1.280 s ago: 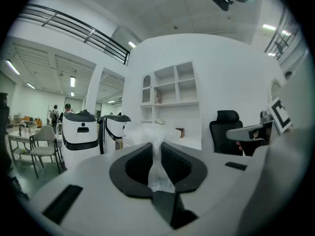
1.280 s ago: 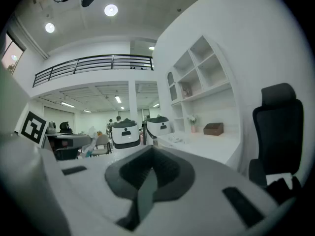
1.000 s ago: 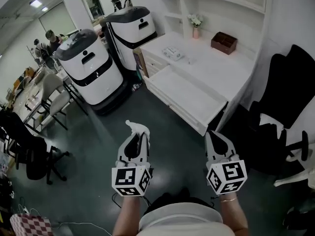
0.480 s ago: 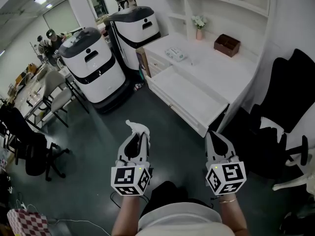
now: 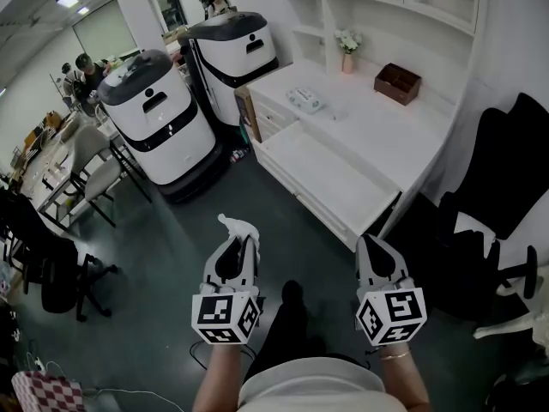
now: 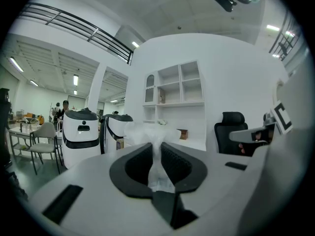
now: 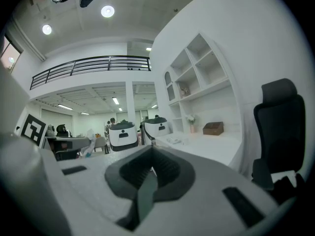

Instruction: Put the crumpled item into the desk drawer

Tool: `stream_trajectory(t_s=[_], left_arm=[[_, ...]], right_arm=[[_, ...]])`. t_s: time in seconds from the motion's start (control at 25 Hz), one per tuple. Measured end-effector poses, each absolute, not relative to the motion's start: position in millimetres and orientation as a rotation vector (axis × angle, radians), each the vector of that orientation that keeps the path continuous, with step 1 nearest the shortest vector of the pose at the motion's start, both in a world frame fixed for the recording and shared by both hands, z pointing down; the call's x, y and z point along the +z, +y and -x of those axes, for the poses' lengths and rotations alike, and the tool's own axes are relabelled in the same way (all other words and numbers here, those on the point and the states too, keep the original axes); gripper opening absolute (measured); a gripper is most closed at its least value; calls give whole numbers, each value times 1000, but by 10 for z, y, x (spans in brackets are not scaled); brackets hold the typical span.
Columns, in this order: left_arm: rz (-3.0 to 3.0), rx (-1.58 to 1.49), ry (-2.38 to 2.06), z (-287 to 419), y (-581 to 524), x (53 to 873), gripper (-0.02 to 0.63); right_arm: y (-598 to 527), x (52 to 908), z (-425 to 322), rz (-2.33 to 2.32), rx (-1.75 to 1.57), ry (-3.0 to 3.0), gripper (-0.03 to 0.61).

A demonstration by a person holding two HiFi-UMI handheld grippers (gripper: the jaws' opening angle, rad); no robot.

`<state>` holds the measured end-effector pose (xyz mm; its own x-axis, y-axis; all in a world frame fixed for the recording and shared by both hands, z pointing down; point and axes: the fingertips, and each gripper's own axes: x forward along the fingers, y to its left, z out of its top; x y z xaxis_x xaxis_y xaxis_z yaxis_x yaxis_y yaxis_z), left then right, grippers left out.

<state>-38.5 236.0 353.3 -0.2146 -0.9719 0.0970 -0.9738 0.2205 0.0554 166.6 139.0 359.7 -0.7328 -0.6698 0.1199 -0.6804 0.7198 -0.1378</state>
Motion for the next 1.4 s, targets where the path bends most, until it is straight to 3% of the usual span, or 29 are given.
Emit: stream_trajectory(t_s=[0.96,1.4], left_arm=[[-2019,16,-2229,1972,214,3540,44],[-2087,1,-2176,2417,-276,3478,44]], right_arm=[[-560,3547,-213,-1315,280,-2739,2],[-905,3494,181,-1391,265,-2693,2]])
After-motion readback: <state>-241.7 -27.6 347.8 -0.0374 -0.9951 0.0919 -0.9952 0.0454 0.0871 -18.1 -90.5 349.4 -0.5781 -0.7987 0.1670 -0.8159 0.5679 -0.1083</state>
